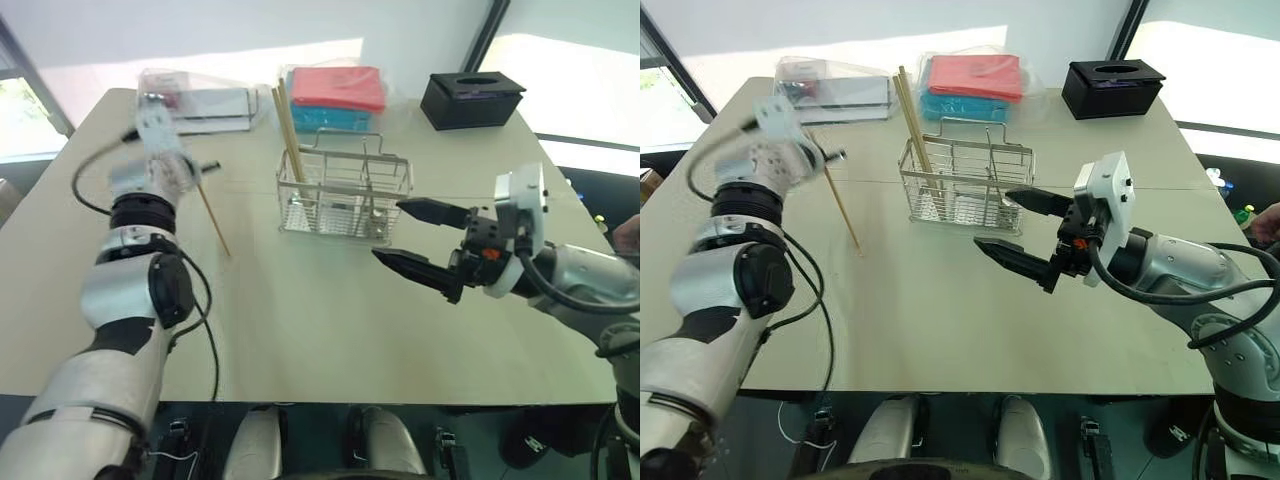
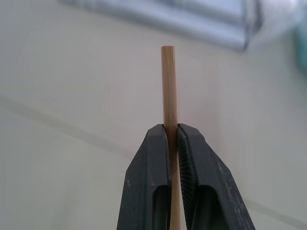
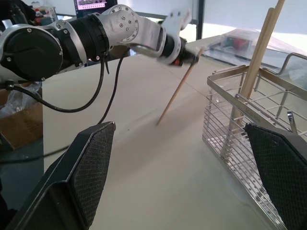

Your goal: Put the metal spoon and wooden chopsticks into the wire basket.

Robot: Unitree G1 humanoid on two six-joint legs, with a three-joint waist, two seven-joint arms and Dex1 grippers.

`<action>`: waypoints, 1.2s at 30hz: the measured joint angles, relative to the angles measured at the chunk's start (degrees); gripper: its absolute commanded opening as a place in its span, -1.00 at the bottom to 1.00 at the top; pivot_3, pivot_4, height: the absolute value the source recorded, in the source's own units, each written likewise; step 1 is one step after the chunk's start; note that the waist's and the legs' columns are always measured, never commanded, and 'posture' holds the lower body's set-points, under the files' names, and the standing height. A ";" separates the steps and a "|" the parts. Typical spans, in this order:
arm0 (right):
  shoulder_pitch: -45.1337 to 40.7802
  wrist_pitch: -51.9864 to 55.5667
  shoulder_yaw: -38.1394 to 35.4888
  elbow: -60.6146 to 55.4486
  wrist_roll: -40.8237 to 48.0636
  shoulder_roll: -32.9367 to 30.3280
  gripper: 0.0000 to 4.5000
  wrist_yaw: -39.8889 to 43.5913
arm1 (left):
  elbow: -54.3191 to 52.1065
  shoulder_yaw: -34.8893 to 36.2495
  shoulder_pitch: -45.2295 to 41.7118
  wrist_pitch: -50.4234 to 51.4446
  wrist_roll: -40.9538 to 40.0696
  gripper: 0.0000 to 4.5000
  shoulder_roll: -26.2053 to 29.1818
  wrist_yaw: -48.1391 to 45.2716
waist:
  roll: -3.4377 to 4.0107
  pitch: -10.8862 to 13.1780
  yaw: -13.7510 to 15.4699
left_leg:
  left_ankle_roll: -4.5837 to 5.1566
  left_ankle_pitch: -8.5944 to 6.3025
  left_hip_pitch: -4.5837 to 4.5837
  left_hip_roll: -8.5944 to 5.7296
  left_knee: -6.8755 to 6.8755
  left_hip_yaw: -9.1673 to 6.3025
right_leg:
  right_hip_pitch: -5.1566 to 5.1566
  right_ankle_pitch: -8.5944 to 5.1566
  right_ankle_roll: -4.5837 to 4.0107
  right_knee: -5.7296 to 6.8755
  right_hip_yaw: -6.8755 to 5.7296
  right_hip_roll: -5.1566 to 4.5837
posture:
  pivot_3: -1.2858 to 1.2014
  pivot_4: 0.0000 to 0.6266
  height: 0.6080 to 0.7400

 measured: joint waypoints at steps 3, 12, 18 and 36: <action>-0.07 0.36 -0.01 0.00 0.44 -0.12 1.00 -0.30 | -3.51 -1.43 -0.13 -11.49 0.60 -0.99 2.33 -7.26 | 0.01 -0.01 0.18 | 0.01 -0.01 -0.01 0.00 0.00 0.00 | 0.05 0.01 -0.02 -0.07 0.00 -0.03 | 0.03 -0.52 0.44; -1.83 1.27 -0.17 -0.38 3.42 -0.13 1.00 -3.71 | -12.41 5.15 -15.06 -10.95 -13.89 -0.99 -2.00 -18.32 | 0.01 -0.06 0.25 | 0.15 -0.07 -0.20 -0.05 0.19 -0.17 | 0.19 0.00 0.01 -0.07 -0.13 -0.06 | 0.03 -0.52 0.44; -0.30 1.28 -0.57 -0.89 3.53 -0.82 1.00 -4.32 | -19.75 0.45 -9.76 -8.25 -14.44 -0.99 -9.11 -20.85 | 0.06 -0.05 -0.06 | 0.18 -0.07 0.07 0.04 0.14 -0.15 | 0.20 -0.01 0.01 0.06 -0.11 0.05 | 0.03 -0.52 0.44; 0.59 1.24 -1.20 -1.86 4.10 -1.31 1.00 -6.79 | -33.91 -9.58 13.18 -3.81 -11.52 0.23 -17.68 -21.32 | 0.07 -0.02 0.09 | 0.20 -0.08 0.00 0.01 0.16 -0.18 | 0.18 -0.01 -0.01 -0.03 -0.07 0.04 | 0.03 -0.52 0.44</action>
